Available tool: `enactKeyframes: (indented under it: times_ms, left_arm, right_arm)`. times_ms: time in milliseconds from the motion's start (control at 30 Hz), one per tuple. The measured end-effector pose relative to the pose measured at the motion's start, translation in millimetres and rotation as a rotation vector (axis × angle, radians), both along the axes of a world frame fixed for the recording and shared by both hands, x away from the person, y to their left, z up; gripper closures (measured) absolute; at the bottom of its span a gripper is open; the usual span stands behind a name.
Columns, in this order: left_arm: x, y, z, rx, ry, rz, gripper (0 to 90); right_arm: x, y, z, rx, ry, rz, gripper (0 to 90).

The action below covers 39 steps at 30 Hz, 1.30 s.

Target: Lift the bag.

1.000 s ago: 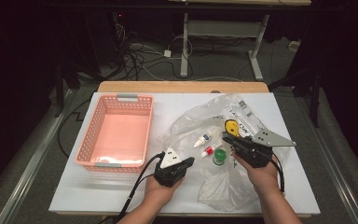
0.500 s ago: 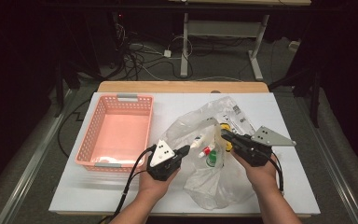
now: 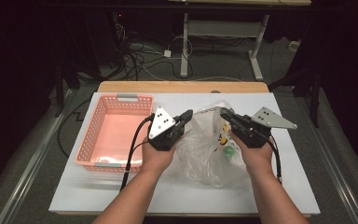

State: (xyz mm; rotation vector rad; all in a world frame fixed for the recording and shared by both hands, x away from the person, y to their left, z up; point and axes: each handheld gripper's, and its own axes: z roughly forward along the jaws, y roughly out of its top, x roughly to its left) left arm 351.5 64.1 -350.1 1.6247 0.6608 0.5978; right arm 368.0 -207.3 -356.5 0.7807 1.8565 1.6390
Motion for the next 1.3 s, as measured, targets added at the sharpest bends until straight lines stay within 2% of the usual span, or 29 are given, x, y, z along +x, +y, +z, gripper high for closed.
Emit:
enactKeyframes:
  times_ms: [233,367,433,500,567,633,700,800,833,867,900,933,967,1000,1033,1067,1100,1133,1167,1200,1233,1300]
  left_arm:
    - [14.1,-5.6,43.3,-0.016,-0.094,0.018,88.4]
    - [20.9,-7.2,66.3,-0.029,-0.115,0.023,88.4]
    - [18.0,-9.2,68.5,-0.023,-0.113,0.010,88.4]
    - [11.9,-11.3,60.1,-0.006,-0.104,-0.002,88.4]
    - [5.3,-11.2,44.1,0.023,-0.070,-0.001,88.2]
    - [-1.8,-5.6,24.3,0.015,-0.030,-0.013,87.7]
    - [-12.5,1.7,4.4,-0.009,0.046,-0.023,70.1]
    - [-26.2,7.1,-14.5,0.022,0.080,0.003,39.1]
    - [-27.8,8.9,-20.4,0.026,0.106,0.016,26.9]
    - [-26.7,9.1,-26.6,0.029,0.156,0.017,15.9]
    - [-23.1,7.5,-33.1,0.048,0.212,-0.007,8.5]
    - [-18.8,3.2,-40.0,0.089,0.260,-0.025,2.7]
    - [-14.8,-3.0,-47.3,0.134,0.293,-0.034,0.2]
    - [-11.5,-10.5,-55.0,0.174,0.309,-0.044,0.2]
    - [-8.0,-18.3,-62.3,0.218,0.316,-0.038,0.2]
    - [-3.7,-23.9,-68.0,0.255,0.315,-0.006,1.7]
    - [0.8,-26.3,-72.0,0.266,0.317,0.026,8.4]
    - [4.2,-26.6,-74.8,0.261,0.304,0.027,22.9]
    - [7.0,-26.3,-76.3,0.258,0.288,0.020,48.4]
    - [9.1,-25.2,-75.9,0.236,0.284,0.011,69.0]
    - [9.2,-23.4,-73.7,0.198,0.269,0.005,85.3]
    - [5.9,-21.2,-64.7,0.153,0.221,-0.003,87.9]
  right_arm:
    - [12.2,0.9,20.3,0.026,-0.038,-0.034,90.0]
    - [17.5,-2.1,39.0,0.040,-0.066,-0.052,90.0]
    - [19.6,-2.5,45.5,0.036,-0.070,-0.054,90.0]
    - [21.0,-2.8,47.2,0.036,-0.065,-0.058,90.0]
    - [22.3,-3.1,45.6,0.030,-0.060,-0.061,90.0]
    - [23.0,-3.9,42.8,0.029,-0.054,-0.065,90.0]
    - [23.1,-4.8,40.3,0.026,-0.051,-0.064,90.0]
    - [22.4,-4.7,37.8,0.018,-0.044,-0.066,90.0]
    - [22.2,-4.8,37.1,0.015,-0.042,-0.065,90.0]
    - [22.3,-4.8,36.5,0.009,-0.046,-0.064,90.0]
    - [21.9,-4.2,36.0,0.013,-0.042,-0.065,90.0]
    - [21.7,-3.9,35.4,0.011,-0.042,-0.065,90.0]
    - [21.7,-3.4,34.7,0.005,-0.043,-0.063,90.0]
    - [21.3,-2.6,34.1,0.006,-0.040,-0.064,90.0]
    - [21.1,-2.1,33.6,0.008,-0.039,-0.062,90.0]
    - [21.0,-2.1,33.0,0.005,-0.039,-0.062,90.0]
    - [20.5,-1.9,32.6,0.008,-0.034,-0.063,90.0]
    - [20.0,-2.2,32.2,0.007,-0.033,-0.063,90.0]
    - [19.8,-2.4,31.8,0.011,-0.031,-0.062,90.0]
    - [19.6,-3.7,31.4,0.002,-0.034,-0.061,90.0]
    - [19.1,-4.7,31.3,0.000,-0.033,-0.061,90.0]
    - [18.2,-7.5,31.5,-0.001,-0.037,-0.065,90.0]
